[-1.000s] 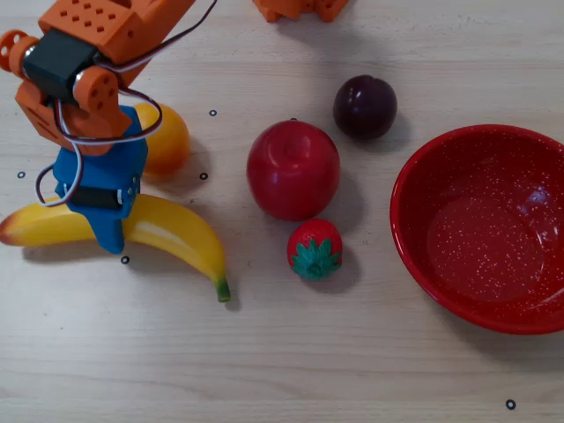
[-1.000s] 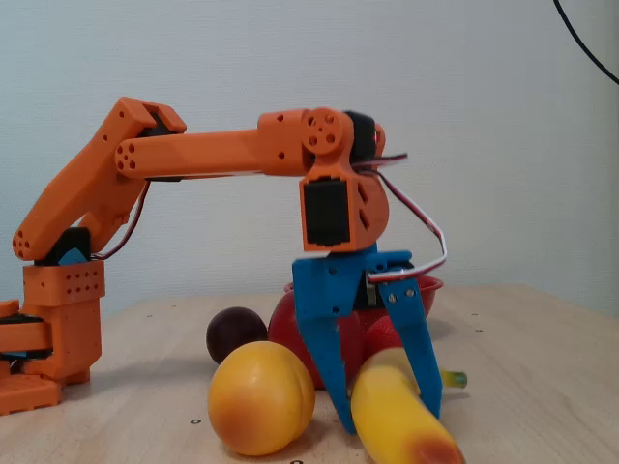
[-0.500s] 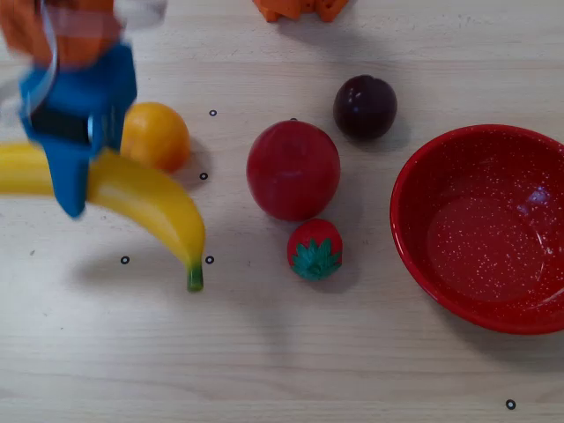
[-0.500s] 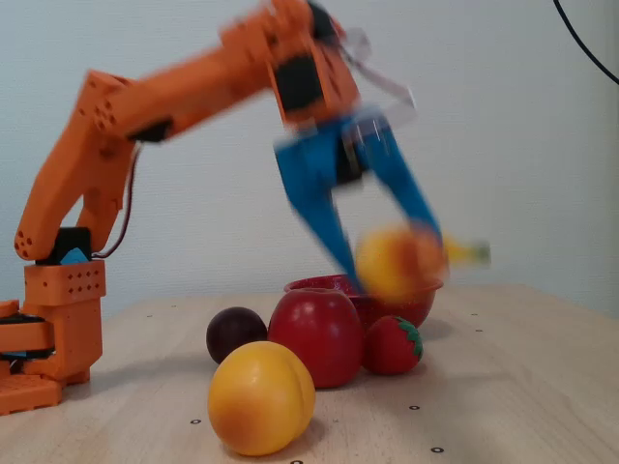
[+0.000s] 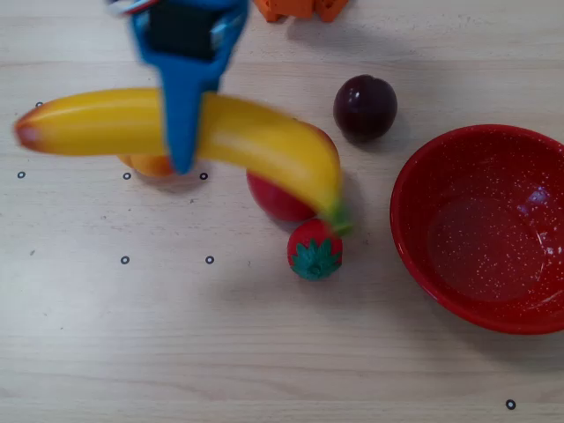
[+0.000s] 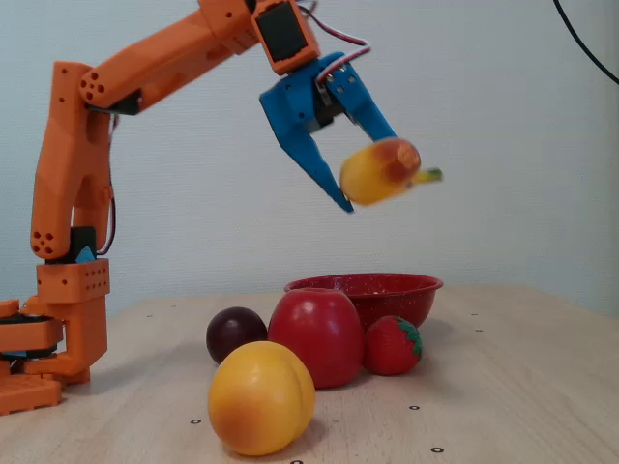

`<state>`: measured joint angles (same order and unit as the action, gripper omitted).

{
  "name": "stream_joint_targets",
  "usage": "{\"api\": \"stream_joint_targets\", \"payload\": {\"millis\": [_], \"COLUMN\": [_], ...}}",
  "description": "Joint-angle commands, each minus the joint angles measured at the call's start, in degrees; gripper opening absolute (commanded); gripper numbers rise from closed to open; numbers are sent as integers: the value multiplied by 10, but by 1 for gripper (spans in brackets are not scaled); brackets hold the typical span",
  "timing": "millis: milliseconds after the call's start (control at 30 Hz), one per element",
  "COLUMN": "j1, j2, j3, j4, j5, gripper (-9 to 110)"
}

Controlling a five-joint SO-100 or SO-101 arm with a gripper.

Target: Put the banana in the red bowl.

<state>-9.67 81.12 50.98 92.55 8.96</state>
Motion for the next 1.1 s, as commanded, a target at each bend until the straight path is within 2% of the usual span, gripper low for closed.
{"api": "stream_joint_targets", "payload": {"millis": [0, 267, 667, 833, 1067], "j1": [43, 177, 369, 409, 412], "j2": [97, 173, 188, 148, 73], "j3": [-4, 126, 259, 282, 284], "j4": [-38, -130, -250, -278, -298], "j5": [-25, -67, -4, 4, -11], "gripper": [0, 0, 0, 0, 2]}}
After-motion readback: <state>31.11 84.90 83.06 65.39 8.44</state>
